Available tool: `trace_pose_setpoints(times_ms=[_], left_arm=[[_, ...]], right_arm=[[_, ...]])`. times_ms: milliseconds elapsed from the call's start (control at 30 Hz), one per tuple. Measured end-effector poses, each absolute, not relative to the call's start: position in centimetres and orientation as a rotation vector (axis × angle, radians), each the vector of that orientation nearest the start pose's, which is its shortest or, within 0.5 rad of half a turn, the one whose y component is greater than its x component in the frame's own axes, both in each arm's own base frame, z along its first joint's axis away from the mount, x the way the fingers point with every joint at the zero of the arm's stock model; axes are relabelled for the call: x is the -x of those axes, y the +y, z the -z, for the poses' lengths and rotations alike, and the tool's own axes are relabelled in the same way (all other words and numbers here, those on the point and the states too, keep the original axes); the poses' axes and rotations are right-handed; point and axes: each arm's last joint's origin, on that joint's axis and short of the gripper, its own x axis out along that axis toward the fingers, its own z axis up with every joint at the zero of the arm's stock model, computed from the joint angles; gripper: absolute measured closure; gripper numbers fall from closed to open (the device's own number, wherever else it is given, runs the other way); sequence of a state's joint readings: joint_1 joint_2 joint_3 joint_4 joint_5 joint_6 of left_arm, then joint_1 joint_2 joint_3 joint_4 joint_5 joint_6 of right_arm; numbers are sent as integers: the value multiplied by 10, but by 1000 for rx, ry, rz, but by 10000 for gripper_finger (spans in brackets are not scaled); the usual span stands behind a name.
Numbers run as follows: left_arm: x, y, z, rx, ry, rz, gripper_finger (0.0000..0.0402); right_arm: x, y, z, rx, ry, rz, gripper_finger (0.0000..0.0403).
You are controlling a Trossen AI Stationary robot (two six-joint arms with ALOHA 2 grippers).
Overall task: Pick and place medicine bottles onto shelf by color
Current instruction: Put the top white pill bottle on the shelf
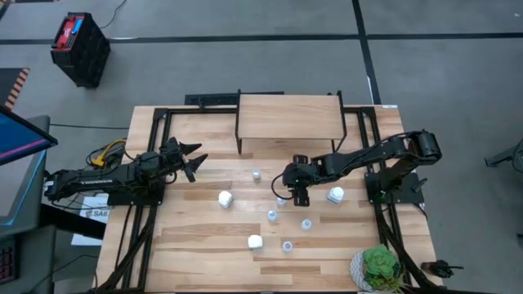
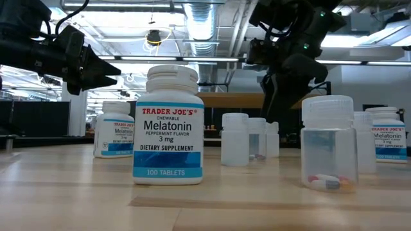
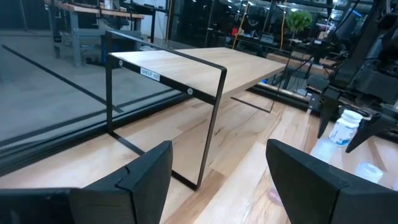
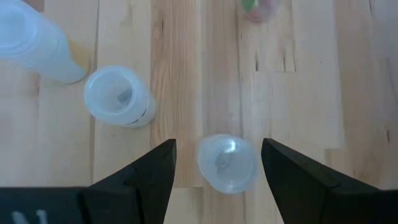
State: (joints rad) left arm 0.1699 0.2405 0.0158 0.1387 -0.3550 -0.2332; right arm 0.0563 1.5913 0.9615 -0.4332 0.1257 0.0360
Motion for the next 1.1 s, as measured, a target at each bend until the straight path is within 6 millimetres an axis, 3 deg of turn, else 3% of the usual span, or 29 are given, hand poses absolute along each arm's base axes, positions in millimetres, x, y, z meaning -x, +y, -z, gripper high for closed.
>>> trace_pose_setpoints(times_ms=[833,1100], left_arm=[[-107,29,-161,218,41,-534,155],[-107,28,-160,217,44,-533,155]], right_arm=[[-303,13,-186,78,1090,78,143],[-307,8,-169,76,1147,94,143]])
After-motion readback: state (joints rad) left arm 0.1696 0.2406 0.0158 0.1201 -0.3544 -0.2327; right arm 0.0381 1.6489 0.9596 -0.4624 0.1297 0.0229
